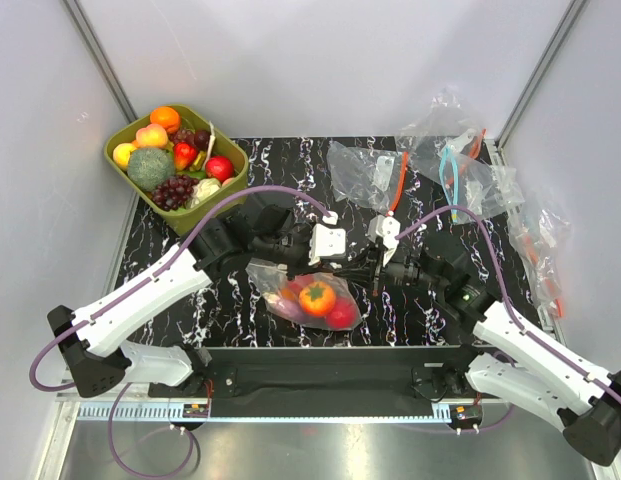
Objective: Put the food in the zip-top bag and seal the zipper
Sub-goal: Zip the zipper food storage bag at the center of the board.
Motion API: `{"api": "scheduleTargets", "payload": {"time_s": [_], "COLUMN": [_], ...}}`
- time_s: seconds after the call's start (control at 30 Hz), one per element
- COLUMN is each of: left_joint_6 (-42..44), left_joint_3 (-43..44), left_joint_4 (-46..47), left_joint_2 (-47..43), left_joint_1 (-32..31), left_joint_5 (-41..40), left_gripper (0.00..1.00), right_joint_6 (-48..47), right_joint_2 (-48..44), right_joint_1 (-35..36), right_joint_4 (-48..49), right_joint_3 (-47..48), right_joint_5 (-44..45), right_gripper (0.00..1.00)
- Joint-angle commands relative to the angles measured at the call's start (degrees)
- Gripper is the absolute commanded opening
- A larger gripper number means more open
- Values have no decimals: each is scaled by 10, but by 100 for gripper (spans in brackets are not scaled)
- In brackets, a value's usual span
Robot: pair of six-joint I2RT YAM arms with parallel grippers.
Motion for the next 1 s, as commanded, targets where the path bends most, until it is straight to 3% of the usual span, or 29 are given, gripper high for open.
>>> {"api": "scheduleTargets", "payload": {"time_s": [0.0,0.5,0.97], "left_joint_6": [8,-17,-78], "left_joint_3": [17,-28,-109], "left_joint_4": [16,15,52], "left_joint_2": [-10,-29,-93], "left_joint_1": [0,6,67], "left_joint_5": [-8,-99,-156], "left_gripper": [0,0,0], "right_joint_6": [10,51,116], "right_joint_2": [-28,-143,-165], "right_joint_1": [-1,-1,-2], "right_joint_4": [24,14,-82], "right_joint_3": [11,-48,-39], "right_joint_5": [38,284,720], "right_gripper": [0,0,0]}}
